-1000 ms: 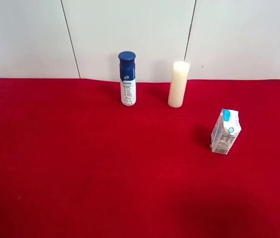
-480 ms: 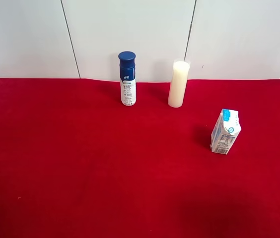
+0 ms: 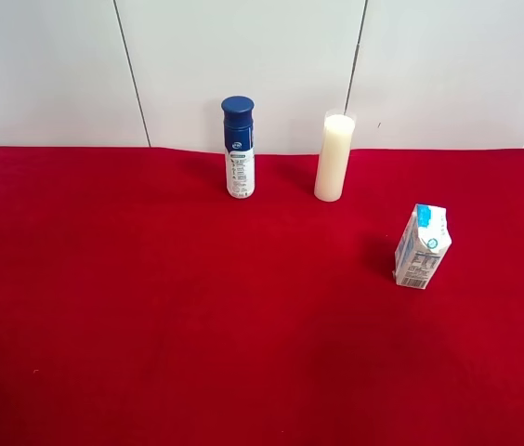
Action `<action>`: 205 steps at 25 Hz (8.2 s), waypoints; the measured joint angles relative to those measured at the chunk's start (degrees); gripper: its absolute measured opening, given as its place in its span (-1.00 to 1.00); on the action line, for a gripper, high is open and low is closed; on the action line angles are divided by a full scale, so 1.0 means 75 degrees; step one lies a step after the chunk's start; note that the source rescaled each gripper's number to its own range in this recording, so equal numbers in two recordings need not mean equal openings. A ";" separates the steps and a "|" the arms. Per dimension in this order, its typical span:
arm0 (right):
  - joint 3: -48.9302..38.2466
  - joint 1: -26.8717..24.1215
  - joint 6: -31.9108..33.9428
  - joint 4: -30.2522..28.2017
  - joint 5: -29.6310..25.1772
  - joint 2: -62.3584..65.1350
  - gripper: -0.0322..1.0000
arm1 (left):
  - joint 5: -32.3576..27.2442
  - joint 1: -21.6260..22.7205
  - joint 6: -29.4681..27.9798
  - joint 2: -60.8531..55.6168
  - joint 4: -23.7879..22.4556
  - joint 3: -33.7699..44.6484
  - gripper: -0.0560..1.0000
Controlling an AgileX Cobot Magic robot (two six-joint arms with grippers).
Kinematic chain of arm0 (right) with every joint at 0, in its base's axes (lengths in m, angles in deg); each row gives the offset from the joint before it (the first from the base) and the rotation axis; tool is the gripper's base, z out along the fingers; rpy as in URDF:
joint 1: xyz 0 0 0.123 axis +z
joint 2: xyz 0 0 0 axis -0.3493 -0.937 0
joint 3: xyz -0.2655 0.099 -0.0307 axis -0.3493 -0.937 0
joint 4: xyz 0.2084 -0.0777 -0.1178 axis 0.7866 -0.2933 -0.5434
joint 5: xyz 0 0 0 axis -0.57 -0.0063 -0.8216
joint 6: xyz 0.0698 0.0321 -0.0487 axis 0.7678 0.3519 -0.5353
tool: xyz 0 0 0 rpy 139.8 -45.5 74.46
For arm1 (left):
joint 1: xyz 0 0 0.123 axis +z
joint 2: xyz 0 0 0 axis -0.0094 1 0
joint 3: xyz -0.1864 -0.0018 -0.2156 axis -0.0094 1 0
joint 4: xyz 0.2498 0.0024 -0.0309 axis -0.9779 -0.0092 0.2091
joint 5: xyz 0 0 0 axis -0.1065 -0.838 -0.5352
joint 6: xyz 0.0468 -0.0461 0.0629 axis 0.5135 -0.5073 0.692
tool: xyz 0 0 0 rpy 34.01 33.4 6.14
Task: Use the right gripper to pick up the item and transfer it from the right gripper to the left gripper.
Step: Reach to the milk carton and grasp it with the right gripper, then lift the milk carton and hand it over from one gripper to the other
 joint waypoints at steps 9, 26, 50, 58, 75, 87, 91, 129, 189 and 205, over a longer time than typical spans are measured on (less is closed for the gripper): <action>0.1733 0.0495 0.0247 0.0000 0.0020 -0.3839 1.00 | 0.0000 0.0000 0.0000 0.0000 0.0000 0.0000 1.00; 0.2375 0.0710 0.1737 -0.0258 0.0838 -0.7609 1.00 | 0.0000 0.0000 0.0000 0.0000 0.0000 0.0000 1.00; 0.2375 0.0710 0.1788 -0.0011 0.2534 -0.9414 0.33 | 0.0000 0.0000 0.0000 0.0000 0.0000 0.0000 1.00; 0.2375 0.0710 0.1780 0.0116 0.2573 -0.9416 -0.94 | 0.0000 0.0000 0.0000 0.0000 0.0000 0.0000 1.00; 0.2375 0.0710 0.1490 0.0116 0.2229 -0.8650 -0.94 | 0.0000 0.0000 0.0000 0.0000 0.0000 0.0000 1.00; 0.2375 0.0710 0.0184 0.0434 0.1294 -0.7480 -0.94 | 0.0000 0.0000 0.0000 0.0000 0.0000 0.0000 1.00; 0.2375 0.0710 -0.0481 0.0926 0.1191 -0.7319 -0.94 | 0.0000 0.0000 0.0000 0.0000 0.0000 0.0000 1.00; 0.2375 0.4452 -0.5078 0.2012 0.1924 -0.7300 -0.94 | -0.0205 -0.0445 0.2378 0.2144 0.2402 -0.0451 0.99; 0.2375 0.4727 -0.9636 0.6030 0.1085 -0.5833 -0.94 | 0.0581 -0.4137 0.6876 0.8638 0.5421 -0.2905 0.23; 0.2375 0.4727 -1.0275 0.7119 0.1540 -0.5833 -0.94 | 0.0657 -0.4137 0.7151 0.8638 0.5514 -0.2905 0.23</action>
